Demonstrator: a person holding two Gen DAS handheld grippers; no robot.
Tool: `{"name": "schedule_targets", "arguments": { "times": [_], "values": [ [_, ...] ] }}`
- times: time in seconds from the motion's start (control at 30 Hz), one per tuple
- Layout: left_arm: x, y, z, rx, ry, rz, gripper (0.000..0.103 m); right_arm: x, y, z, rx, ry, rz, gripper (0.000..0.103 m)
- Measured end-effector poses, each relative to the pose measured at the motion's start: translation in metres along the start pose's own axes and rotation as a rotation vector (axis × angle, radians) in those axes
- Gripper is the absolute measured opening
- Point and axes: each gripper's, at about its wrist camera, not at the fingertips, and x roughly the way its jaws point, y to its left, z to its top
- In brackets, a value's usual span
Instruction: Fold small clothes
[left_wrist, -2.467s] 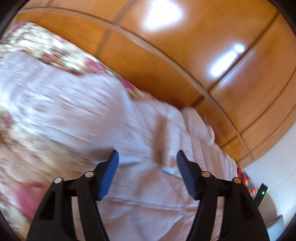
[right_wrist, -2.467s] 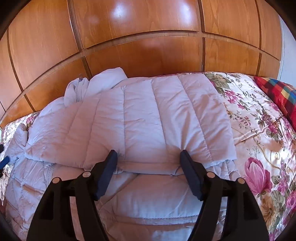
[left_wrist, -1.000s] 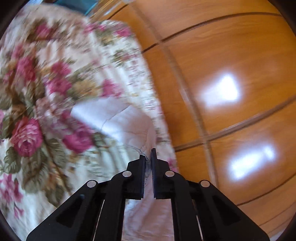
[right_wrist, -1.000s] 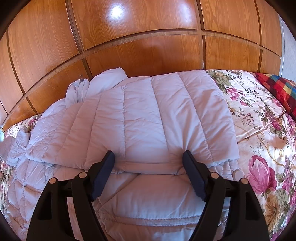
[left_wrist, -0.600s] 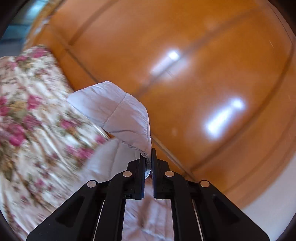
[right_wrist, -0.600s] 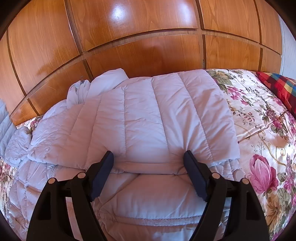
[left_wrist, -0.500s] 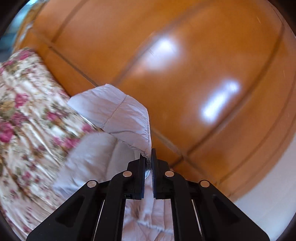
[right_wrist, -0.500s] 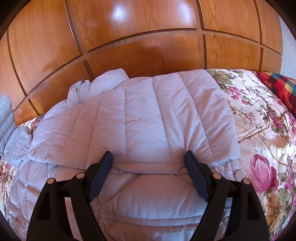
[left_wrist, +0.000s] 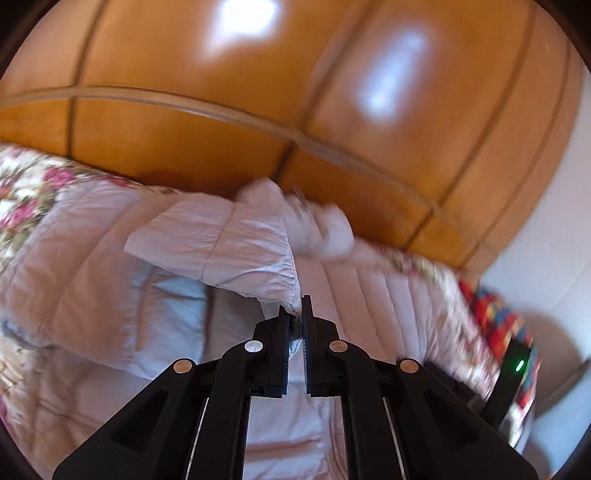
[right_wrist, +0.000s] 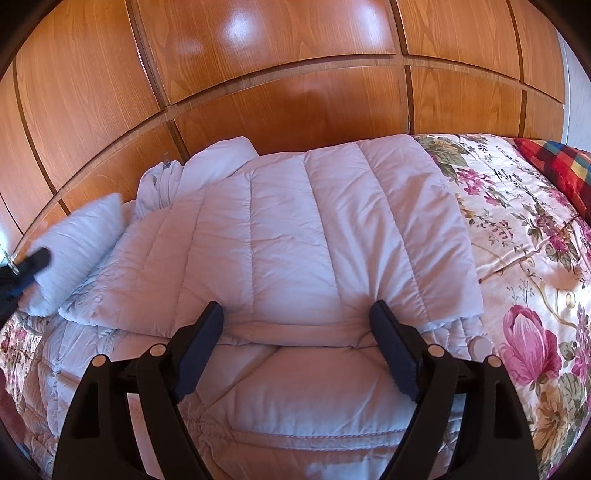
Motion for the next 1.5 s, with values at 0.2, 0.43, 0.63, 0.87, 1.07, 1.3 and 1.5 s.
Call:
{"name": "schedule_targets", "arguments": {
  "times": [0.2, 0.43, 0.63, 0.87, 1.07, 1.3, 1.5],
  "values": [
    [0.023, -0.036, -0.018, 0.141, 0.100, 0.007, 0.041, 0.000, 0.000, 0.000, 0.002, 0.000, 0.002, 0.082],
    [-0.025, -0.016, -0.030, 0.139, 0.038, -0.047, 0.068, 0.001, -0.001, -0.001, 0.009, -0.001, 0.012, 0.083],
    [-0.079, 0.065, -0.035, -0.050, -0.114, 0.168, 0.068, -0.015, -0.009, -0.004, 0.046, -0.076, 0.061, 0.081],
    [-0.101, 0.161, -0.062, -0.359, -0.057, 0.323, 0.051, -0.038, -0.008, 0.011, 0.108, -0.109, 0.240, 0.072],
    [-0.080, 0.170, -0.059, -0.376, 0.007, 0.331, 0.051, -0.003, 0.020, 0.029, 0.187, 0.073, 0.278, 0.064],
    [-0.053, 0.182, -0.032, -0.426, 0.016, 0.355, 0.051, 0.007, 0.037, 0.046, 0.226, 0.096, 0.322, 0.005],
    [-0.055, 0.197, -0.033, -0.423, -0.059, 0.375, 0.052, -0.031, 0.016, 0.073, 0.224, -0.118, 0.221, 0.004]
  ]
}}
